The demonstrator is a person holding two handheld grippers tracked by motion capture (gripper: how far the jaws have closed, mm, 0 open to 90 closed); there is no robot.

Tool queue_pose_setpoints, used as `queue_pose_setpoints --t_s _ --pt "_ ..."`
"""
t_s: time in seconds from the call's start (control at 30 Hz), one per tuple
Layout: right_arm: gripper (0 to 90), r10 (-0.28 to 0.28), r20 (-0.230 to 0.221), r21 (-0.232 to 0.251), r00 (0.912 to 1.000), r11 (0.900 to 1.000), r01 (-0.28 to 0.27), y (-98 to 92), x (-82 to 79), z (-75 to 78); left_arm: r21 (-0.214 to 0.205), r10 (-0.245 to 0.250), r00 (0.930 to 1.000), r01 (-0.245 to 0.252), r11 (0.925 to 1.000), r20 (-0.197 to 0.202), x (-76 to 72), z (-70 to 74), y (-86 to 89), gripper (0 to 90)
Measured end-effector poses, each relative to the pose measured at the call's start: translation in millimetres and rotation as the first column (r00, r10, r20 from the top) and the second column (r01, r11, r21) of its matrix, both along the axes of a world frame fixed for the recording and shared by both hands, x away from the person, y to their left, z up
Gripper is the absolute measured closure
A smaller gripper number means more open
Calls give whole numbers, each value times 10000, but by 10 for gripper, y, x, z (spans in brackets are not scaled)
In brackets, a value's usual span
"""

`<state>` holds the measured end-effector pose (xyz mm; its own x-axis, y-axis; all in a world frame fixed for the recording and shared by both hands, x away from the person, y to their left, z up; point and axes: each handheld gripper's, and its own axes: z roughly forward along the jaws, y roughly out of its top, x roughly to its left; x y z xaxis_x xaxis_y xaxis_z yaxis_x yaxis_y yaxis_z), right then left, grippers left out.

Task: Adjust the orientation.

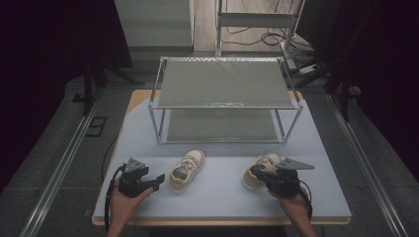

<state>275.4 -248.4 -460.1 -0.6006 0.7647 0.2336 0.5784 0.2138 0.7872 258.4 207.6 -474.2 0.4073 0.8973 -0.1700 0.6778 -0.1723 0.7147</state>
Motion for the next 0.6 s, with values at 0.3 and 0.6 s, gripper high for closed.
queue_pose_setpoints --t_s 0.3,0.6 --pt "899 899 -412 383 9951 9954 -883 -124 48 -10 -37 61 10000 -61 10000 36 -7 10 15 286" --pt "900 1153 -343 59 9927 9933 -1151 -58 128 7 -34 64 10000 -64 10000 19 -5 7 11 286"
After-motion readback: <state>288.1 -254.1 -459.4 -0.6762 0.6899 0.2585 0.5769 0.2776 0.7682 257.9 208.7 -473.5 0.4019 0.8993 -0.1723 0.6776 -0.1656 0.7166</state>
